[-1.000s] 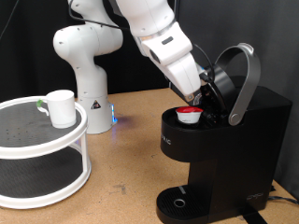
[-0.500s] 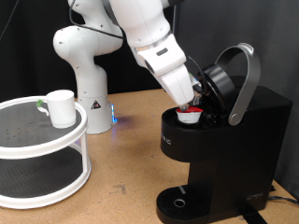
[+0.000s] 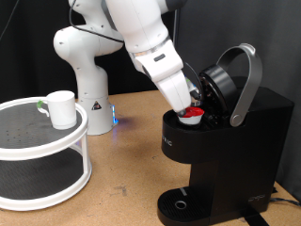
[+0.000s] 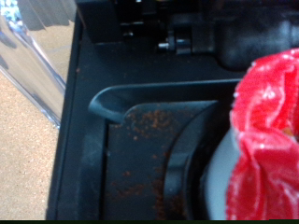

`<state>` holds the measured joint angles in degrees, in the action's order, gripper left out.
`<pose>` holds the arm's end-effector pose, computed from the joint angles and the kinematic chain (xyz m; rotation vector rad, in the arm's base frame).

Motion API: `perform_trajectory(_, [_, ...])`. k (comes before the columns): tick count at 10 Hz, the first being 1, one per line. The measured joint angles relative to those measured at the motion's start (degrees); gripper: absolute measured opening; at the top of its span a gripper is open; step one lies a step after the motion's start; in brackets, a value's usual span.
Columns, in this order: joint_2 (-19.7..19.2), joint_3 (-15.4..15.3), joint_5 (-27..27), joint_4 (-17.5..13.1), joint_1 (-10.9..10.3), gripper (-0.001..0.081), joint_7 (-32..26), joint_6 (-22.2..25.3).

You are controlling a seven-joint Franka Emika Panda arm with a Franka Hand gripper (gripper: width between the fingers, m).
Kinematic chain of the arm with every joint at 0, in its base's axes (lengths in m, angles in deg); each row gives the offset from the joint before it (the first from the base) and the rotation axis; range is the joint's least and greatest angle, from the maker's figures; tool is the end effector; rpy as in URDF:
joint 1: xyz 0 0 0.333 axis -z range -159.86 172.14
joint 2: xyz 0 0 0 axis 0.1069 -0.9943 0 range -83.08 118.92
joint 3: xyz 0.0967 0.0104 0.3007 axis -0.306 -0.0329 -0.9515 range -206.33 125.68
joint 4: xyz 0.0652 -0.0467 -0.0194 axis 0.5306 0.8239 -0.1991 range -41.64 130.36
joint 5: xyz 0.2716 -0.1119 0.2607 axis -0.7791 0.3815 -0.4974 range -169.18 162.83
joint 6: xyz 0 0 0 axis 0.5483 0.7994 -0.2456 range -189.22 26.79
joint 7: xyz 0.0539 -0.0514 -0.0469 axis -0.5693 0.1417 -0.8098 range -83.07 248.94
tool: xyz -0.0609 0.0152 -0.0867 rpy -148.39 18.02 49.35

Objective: Make a cup of coffee with the keurig machine

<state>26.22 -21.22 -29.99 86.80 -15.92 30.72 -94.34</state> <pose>0.4822 0.0453 0.3989 -2.5325 -0.9428 -0.1486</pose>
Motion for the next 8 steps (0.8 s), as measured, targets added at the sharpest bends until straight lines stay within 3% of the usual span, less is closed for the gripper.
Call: perform_trajectory(8, [-1.58,-0.48,-0.24,-0.61,-0.02,0.0805,2.20,-0.44])
